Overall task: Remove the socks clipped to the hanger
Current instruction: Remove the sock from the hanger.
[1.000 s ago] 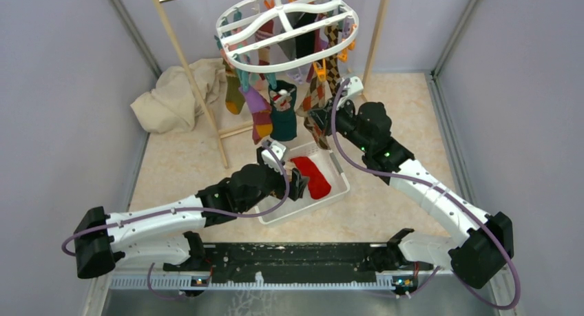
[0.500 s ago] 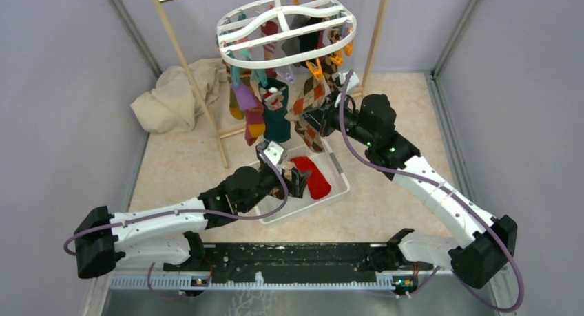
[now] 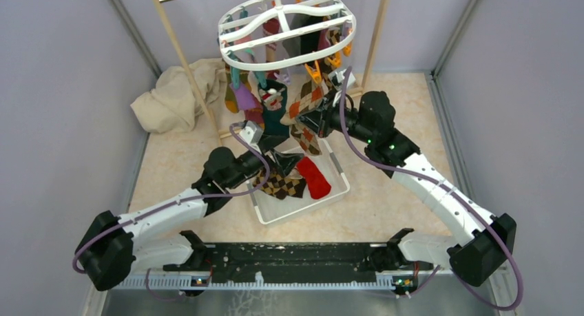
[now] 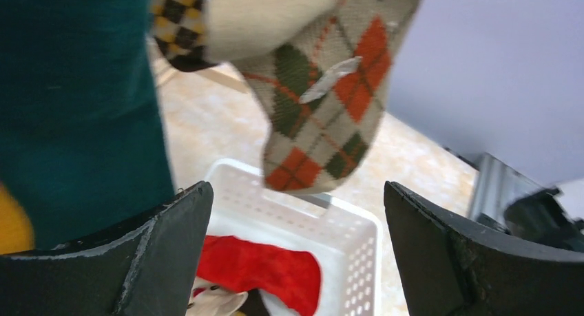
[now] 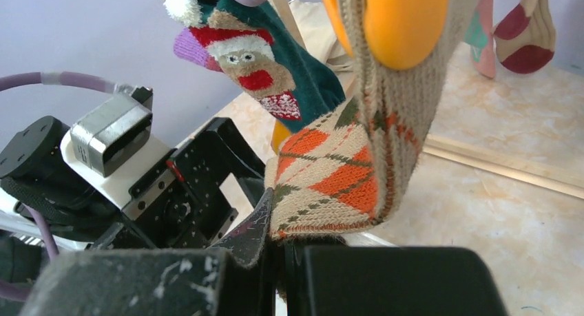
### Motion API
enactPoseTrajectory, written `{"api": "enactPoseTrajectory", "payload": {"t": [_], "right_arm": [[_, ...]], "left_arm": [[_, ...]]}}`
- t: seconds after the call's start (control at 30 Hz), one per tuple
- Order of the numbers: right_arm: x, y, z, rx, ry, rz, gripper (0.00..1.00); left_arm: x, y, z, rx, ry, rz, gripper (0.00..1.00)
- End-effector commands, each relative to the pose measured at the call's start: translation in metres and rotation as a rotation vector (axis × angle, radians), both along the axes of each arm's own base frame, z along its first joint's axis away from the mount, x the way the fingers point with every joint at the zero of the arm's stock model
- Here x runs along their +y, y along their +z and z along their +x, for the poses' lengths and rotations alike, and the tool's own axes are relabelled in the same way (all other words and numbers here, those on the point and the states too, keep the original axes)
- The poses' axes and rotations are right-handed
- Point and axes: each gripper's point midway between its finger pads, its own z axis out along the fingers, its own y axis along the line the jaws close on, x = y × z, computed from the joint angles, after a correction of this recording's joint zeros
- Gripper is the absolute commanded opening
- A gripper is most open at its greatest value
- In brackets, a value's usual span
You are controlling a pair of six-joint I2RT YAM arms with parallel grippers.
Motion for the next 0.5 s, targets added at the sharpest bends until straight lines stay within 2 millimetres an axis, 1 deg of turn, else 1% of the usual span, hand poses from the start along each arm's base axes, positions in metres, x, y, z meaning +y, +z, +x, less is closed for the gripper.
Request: {"api": "enactPoseTrajectory", "payload": {"t": [0.0,0.1,0.2,0.47], "right_arm": [[0.000,0.034,0.000,-0.060,0.015,0.056,0.00],[0.002,0.033,0.000,-0.058,0.020,0.057,0.00],[0.002,0.032,-0.001,-0.056,0.025,0.055,0.00],[0.002,0.032,-0.004,-0.054,0.035,0.055,0.00]], "left_arm": [[-0.028,0.027,-0.031,-0.046,-0.257,-0.100,0.99],[-0.035,0.030,-0.039,-0.041,-0.324,-0.123,0.99],[-0.037,0.030,-0.040,-0.037,-0.340,-0.139,0.99],[-0.037,0.031,-0.020,-0.057,-0.254,-0.131,0.99]]}}
